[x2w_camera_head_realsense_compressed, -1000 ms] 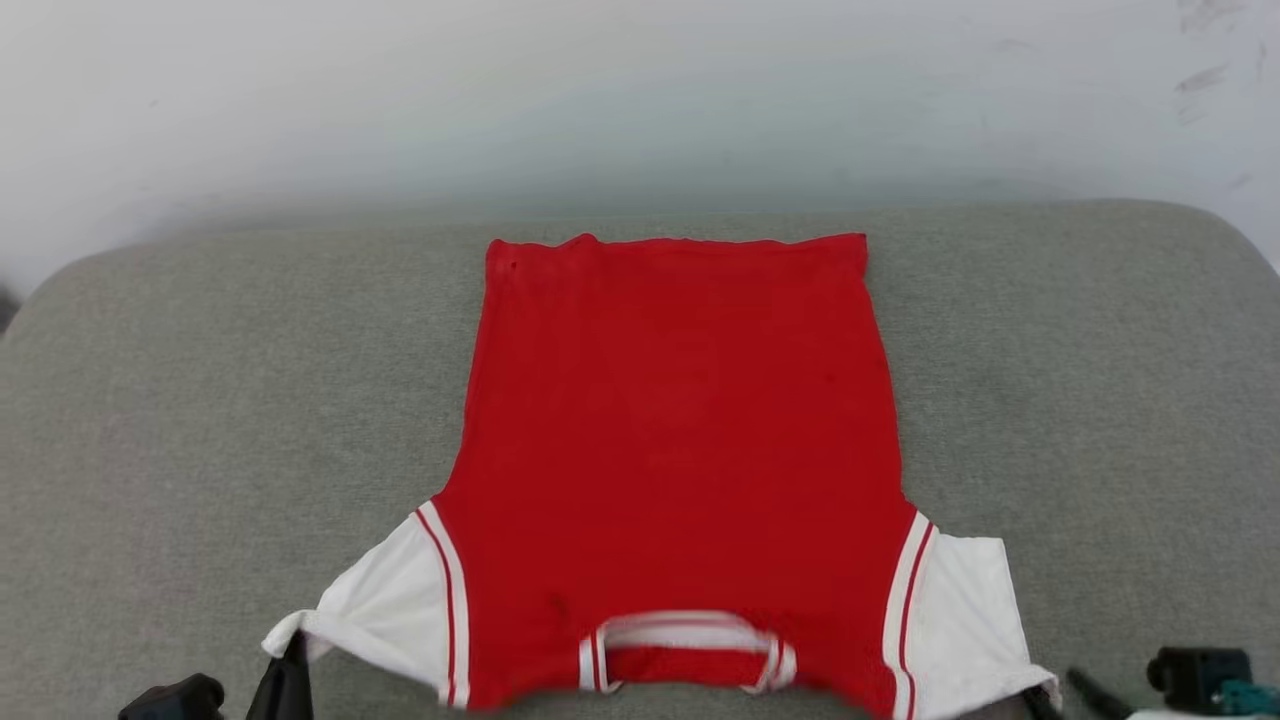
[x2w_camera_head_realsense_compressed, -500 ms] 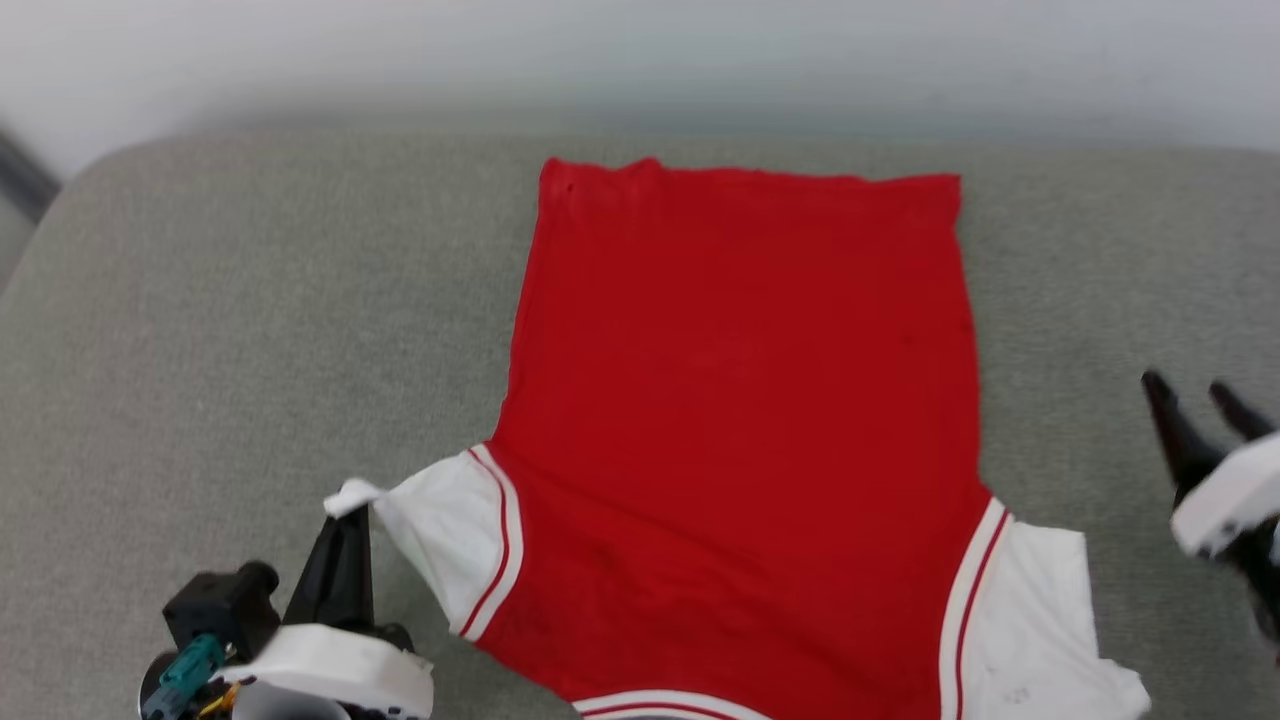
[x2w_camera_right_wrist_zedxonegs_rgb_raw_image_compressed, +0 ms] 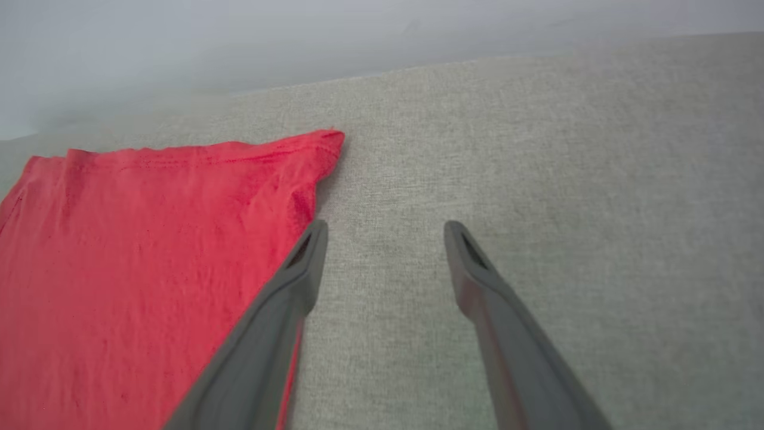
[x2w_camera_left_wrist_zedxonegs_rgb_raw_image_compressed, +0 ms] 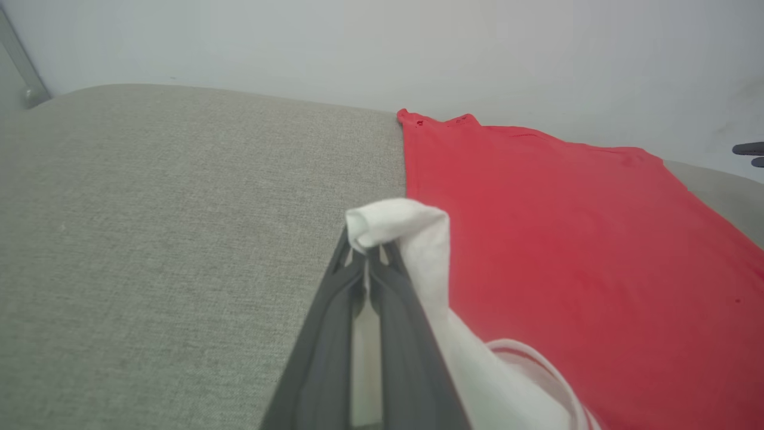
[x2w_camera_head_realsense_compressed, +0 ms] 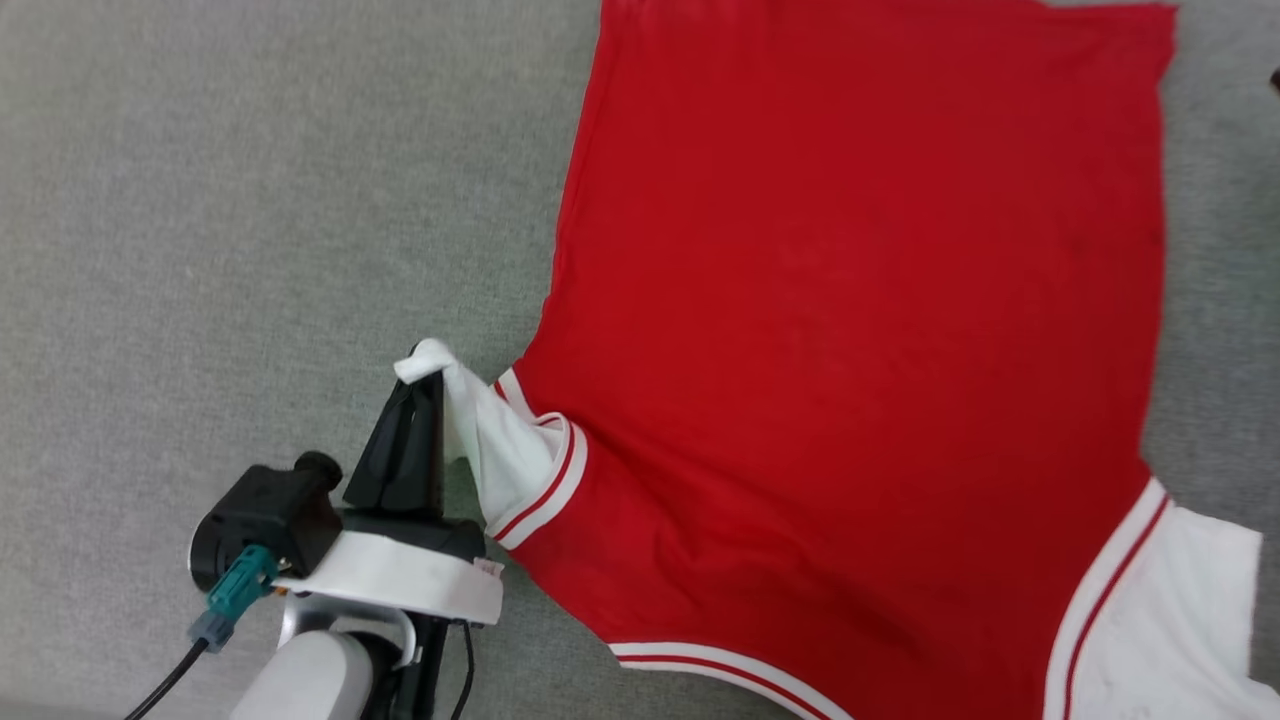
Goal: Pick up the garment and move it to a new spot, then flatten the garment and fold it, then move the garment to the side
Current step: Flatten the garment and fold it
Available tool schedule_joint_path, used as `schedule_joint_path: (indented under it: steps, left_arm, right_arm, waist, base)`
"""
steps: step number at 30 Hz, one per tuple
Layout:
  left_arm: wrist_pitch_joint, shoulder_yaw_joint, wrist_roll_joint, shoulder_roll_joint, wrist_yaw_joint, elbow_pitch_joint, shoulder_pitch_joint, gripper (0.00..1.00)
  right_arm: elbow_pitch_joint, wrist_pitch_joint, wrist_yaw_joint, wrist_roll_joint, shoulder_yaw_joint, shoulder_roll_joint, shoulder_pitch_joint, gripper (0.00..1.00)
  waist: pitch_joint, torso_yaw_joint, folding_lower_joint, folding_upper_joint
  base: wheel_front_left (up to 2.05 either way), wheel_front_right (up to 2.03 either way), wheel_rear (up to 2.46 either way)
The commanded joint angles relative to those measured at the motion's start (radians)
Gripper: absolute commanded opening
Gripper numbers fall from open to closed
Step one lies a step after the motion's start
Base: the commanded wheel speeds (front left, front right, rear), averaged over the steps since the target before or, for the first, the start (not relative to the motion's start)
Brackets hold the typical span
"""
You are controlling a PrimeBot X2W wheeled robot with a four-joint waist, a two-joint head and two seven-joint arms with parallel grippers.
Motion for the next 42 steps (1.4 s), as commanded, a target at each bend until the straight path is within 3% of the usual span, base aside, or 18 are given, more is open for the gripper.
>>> schedule_joint_path:
  steps: [1,8,15,16,17,18,25,30,35,42]
  left_arm:
    - [-0.005,-0.004,0.008,-0.006,-0.006,-0.003,-0.021,0.0]
    - [-0.018,-0.025,0.016,-0.031,-0.028,0.008,-0.079,0.0]
    - [-0.031,-0.029,0.009,-0.053,-0.052,0.048,-0.106,0.0]
    - [-0.032,-0.029,0.009,-0.055,-0.053,0.054,-0.108,0.0]
    - [-0.033,-0.029,0.009,-0.057,-0.058,0.06,-0.11,0.0]
    - [-0.034,-0.028,0.009,-0.059,-0.061,0.066,-0.113,0.0]
    - [-0.041,-0.019,0.001,-0.07,-0.071,0.104,-0.108,0.0]
    - [-0.042,-0.004,-0.012,-0.062,-0.074,0.157,-0.073,0.0]
    - [-0.031,0.013,-0.034,-0.039,-0.062,0.194,-0.024,0.0]
    - [0.015,0.052,-0.072,0.005,-0.026,0.209,0.07,0.0]
  right_arm:
    - [0.014,0.019,0.0,-0.005,0.005,-0.007,-0.035,1.0]
    - [0.069,0.137,0.0,-0.005,0.031,-0.003,-0.195,1.0]
    - [0.198,0.27,-0.001,-0.034,0.034,0.015,-0.21,1.0]
    - [0.222,0.29,-0.001,-0.048,0.027,0.016,-0.206,0.84]
    - [0.241,0.31,-0.001,-0.064,0.025,0.017,-0.204,0.37]
    - [0.249,0.315,-0.001,-0.074,0.024,0.02,-0.206,0.0]
    - [0.213,0.266,0.0,-0.11,0.029,0.02,-0.237,0.0]
    - [0.157,0.219,0.0,-0.109,0.082,0.0,-0.226,0.0]
    - [0.087,0.218,-0.001,-0.079,0.162,-0.036,-0.135,0.0]
    - [-0.045,0.249,0.0,-0.019,0.232,-0.082,0.113,0.0]
  waist:
    - [0.065,0.042,-0.0003,0.0]
    - [0.145,0.076,-0.0003,0.0]
    - [0.169,0.091,-0.0003,0.0]
    - [0.169,0.093,-0.0003,0.0]
    - [0.168,0.094,-0.0003,0.0]
    - [0.166,0.095,-0.0003,0.0]
    - [0.133,0.089,-0.0003,0.0]
    - [0.044,0.06,-0.0003,0.0]
    - [-0.066,0.011,-0.0003,0.0]
    - [-0.213,-0.075,-0.0003,0.0]
  base:
    - [0.0,0.0,0.0]
    - [0.0,0.0,0.0]
    - [0.0,0.0,0.0]
    - [0.0,0.0,0.0]
    - [0.0,0.0,0.0]
    - [0.0,0.0,0.0]
    - [0.0,0.0,0.0]
    - [0.0,0.0,0.0]
    - [0.0,0.0,0.0]
    - [0.0,0.0,0.0]
